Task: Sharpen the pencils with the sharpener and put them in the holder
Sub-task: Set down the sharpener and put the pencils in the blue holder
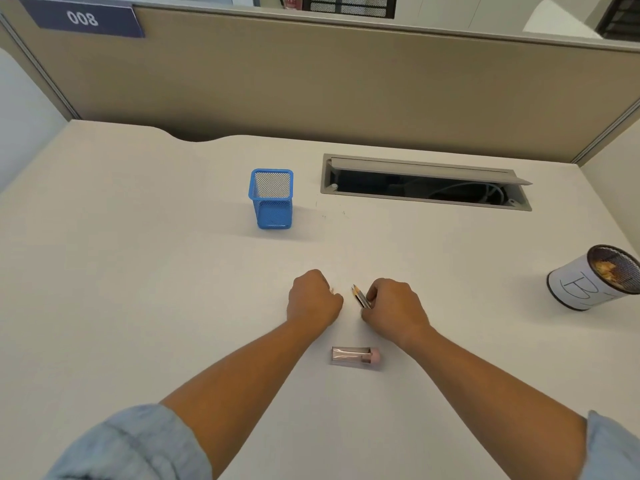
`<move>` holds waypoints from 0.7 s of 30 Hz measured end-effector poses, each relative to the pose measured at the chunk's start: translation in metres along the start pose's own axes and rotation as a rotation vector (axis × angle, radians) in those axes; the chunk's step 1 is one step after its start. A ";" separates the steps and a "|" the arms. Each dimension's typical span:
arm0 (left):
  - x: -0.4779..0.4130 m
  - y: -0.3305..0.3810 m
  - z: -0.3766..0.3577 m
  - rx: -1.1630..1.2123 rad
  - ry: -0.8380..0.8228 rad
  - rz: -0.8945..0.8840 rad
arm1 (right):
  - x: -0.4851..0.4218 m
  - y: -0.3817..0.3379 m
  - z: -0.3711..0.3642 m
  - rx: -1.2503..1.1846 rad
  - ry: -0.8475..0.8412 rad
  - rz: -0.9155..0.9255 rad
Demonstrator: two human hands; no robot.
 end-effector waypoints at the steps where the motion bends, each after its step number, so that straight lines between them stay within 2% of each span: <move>1: -0.002 0.001 0.001 -0.023 -0.004 -0.003 | 0.000 -0.001 0.000 0.010 -0.002 -0.005; 5: -0.009 0.005 0.012 -0.114 -0.018 -0.044 | 0.000 -0.005 -0.001 0.061 -0.010 -0.017; 9: -0.019 0.006 0.044 -0.103 0.018 -0.078 | 0.001 -0.005 -0.001 0.078 -0.016 -0.014; 14: -0.042 0.022 0.129 0.131 0.219 -0.196 | -0.003 -0.007 -0.002 0.031 -0.015 0.001; 17: -0.067 0.024 0.180 0.268 0.331 -0.173 | -0.002 -0.008 -0.003 0.030 -0.007 0.014; 21: -0.099 0.015 0.204 0.244 0.388 -0.101 | 0.000 -0.008 -0.003 0.027 0.004 0.020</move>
Point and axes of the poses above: each hand's wrist, its own x-axis away from the middle knuckle, its own z-axis out of the back of the hand, y = z × x, the point moved 4 cm from there along -x, towards the middle knuckle, and after that the axes turned 12 degrees about -x, right-handed, at the moved point
